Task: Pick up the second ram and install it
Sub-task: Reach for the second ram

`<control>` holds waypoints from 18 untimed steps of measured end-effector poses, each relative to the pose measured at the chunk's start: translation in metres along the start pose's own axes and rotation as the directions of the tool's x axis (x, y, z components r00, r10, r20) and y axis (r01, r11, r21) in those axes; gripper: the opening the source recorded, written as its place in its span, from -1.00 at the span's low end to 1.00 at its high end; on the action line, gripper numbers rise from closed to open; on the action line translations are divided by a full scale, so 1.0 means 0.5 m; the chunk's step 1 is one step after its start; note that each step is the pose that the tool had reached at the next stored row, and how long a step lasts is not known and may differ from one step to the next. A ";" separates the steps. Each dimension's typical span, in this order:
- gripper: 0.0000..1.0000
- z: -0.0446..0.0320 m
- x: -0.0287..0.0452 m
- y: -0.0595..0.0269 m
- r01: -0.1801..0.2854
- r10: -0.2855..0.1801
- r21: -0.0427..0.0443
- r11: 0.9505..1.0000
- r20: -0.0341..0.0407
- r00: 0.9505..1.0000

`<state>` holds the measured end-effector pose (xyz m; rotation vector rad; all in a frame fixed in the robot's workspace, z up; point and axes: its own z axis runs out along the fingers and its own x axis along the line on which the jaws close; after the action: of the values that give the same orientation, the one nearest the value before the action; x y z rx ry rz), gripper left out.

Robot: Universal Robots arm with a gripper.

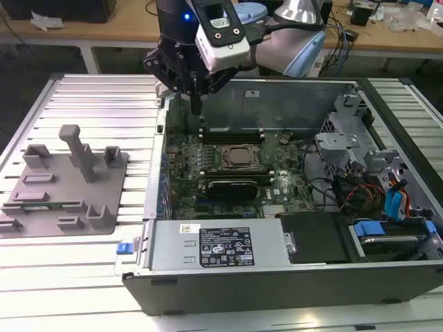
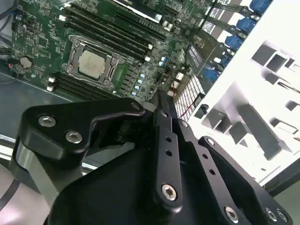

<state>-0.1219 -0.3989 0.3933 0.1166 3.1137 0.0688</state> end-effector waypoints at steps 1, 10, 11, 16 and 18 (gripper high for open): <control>-0.84 0.000 0.000 0.000 0.000 0.000 0.000 1.000 0.000 1.000; -0.84 0.000 0.005 0.000 0.000 0.000 0.000 1.000 0.000 1.000; -0.84 0.000 0.007 0.000 0.000 0.000 0.000 1.000 0.000 1.000; -0.84 -0.001 0.019 -0.001 0.000 0.000 0.000 1.000 0.000 1.000; -0.84 -0.001 0.023 -0.002 0.000 0.000 0.000 1.000 0.000 1.000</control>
<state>-0.1335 -0.3989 0.3933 0.1166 3.1137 0.0688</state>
